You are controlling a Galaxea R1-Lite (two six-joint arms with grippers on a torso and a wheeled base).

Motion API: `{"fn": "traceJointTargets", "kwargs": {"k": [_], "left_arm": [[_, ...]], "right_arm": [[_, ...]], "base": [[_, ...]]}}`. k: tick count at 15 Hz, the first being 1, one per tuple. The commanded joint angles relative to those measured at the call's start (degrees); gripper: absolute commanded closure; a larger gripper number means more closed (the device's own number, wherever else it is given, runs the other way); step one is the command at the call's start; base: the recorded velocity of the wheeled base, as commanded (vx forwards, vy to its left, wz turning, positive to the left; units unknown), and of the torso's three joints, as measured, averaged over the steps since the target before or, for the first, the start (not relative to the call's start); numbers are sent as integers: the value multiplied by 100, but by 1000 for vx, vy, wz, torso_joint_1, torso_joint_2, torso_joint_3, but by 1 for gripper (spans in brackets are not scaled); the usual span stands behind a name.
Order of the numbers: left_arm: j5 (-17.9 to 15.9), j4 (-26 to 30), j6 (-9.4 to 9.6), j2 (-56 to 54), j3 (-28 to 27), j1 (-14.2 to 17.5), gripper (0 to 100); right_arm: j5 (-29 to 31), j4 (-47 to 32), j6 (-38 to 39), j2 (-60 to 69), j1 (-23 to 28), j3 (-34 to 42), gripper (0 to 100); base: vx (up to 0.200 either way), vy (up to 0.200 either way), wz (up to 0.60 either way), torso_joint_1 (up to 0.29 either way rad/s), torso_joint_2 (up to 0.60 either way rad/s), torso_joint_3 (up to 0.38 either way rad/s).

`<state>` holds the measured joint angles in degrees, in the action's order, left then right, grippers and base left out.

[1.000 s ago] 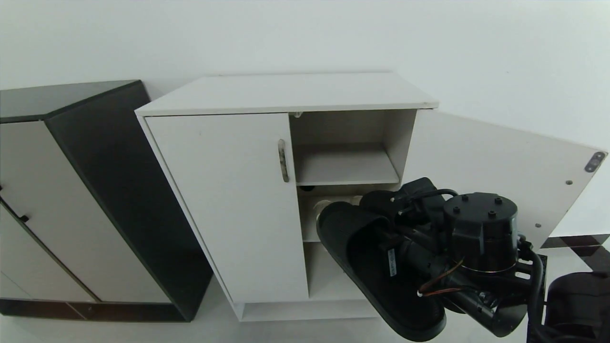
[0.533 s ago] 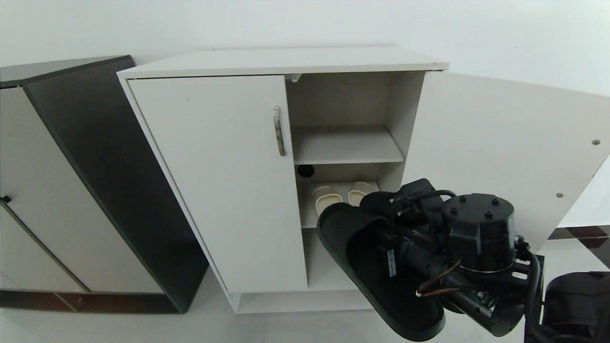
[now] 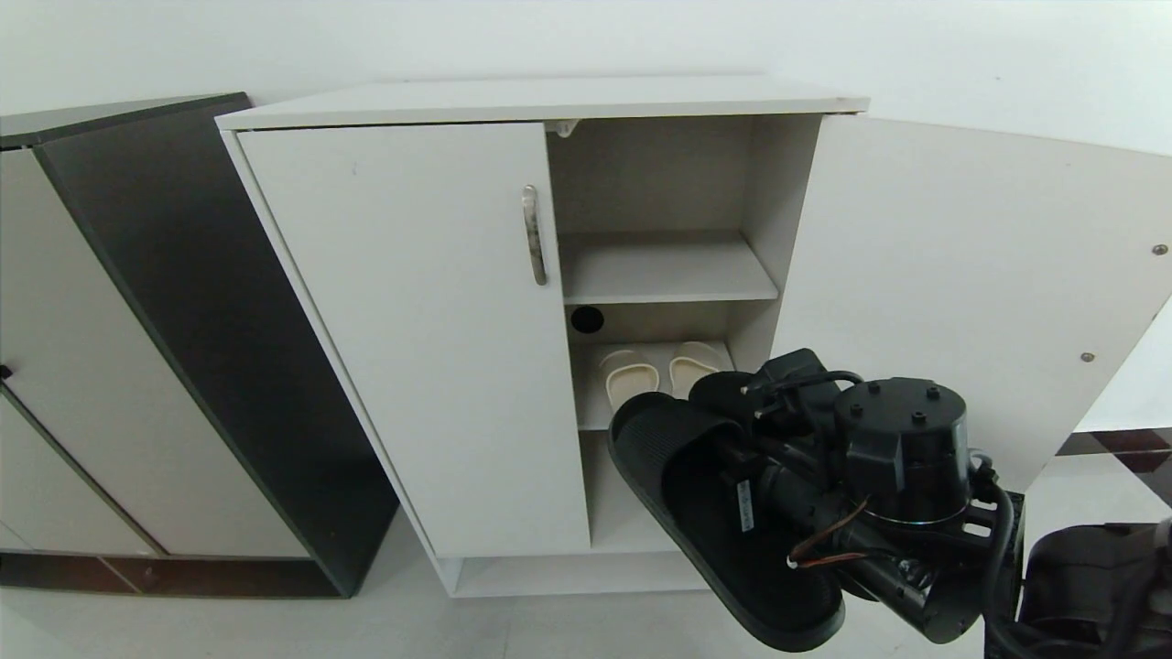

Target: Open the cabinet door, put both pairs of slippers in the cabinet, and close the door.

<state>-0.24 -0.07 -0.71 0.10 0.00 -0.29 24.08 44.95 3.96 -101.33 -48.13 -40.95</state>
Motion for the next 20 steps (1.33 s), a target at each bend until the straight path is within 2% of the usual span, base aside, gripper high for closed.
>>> {"fn": "traceJointTargets", "kwargs": {"k": [1,5,8,10,11,15,17,20], "left_arm": [[-2,-1,0,-1,0,3,100],[-2,-1,-35,-1,0,3,100],[-2,-1,-26,-1,0,3,100],[-2,-1,-26,-1,0,3,100],[-2,-1,-26,8,0,3,100],[-11,-1,-26,-1,0,3,100],[-11,-1,-17,-1,0,3,100],[-2,-1,-17,-1,0,3,100]], "right_arm": [[1,32,-1,-36,14,-1,100],[36,164,-141,-177,14,-54,100],[836,146,-97,-687,5,-475,100],[976,120,-89,-862,-127,-783,100],[1029,-91,-80,-862,-179,-994,100],[1890,-1295,527,-854,-258,-2181,100],[2154,-1436,509,-590,-355,-2260,100],[2233,-1418,492,-396,-548,-2277,100]], "base": [[0,0,0,0,0,0],[0,0,0,0,0,0],[0,0,0,0,0,0],[0,0,0,0,0,0],[0,0,0,0,0,0],[0,0,0,0,0,0],[0,0,0,0,0,0],[0,0,0,0,0,0]]}}
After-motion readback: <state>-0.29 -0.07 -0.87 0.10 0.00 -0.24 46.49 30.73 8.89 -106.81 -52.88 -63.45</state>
